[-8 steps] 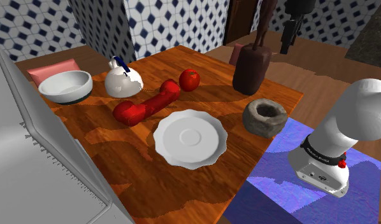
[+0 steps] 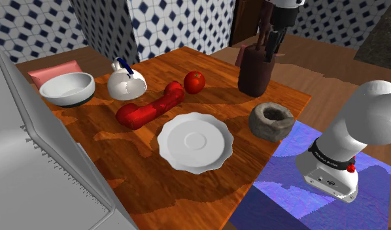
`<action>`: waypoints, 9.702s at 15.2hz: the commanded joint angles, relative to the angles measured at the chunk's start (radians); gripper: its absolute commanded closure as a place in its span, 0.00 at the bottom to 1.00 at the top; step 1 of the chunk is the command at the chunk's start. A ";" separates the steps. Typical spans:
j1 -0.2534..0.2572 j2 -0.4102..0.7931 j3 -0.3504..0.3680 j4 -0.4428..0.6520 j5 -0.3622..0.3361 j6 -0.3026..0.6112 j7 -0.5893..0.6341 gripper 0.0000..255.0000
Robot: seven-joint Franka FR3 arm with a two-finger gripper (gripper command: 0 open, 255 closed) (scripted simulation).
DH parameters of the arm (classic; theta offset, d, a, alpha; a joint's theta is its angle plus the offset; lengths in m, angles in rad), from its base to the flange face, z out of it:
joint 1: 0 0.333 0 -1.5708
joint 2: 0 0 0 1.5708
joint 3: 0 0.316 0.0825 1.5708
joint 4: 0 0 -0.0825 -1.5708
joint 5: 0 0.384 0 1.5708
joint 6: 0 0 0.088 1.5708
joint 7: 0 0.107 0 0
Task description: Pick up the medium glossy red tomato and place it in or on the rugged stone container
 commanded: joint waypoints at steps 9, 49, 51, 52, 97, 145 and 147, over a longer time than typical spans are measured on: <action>0.056 0.283 0.000 0.042 0.049 0.388 -0.027 0.00; 0.116 0.758 0.022 0.286 0.145 0.802 -0.103 1.00; 0.116 0.744 0.022 0.299 0.142 0.777 -0.100 1.00; 0.116 0.738 0.022 0.305 0.141 0.764 -0.098 1.00; 0.113 0.004 0.042 0.097 0.096 0.241 -0.033 1.00; 0.120 -0.854 0.074 -0.510 0.114 -0.010 -0.001 1.00; 0.120 -0.854 0.074 -0.510 0.114 -0.010 -0.001 1.00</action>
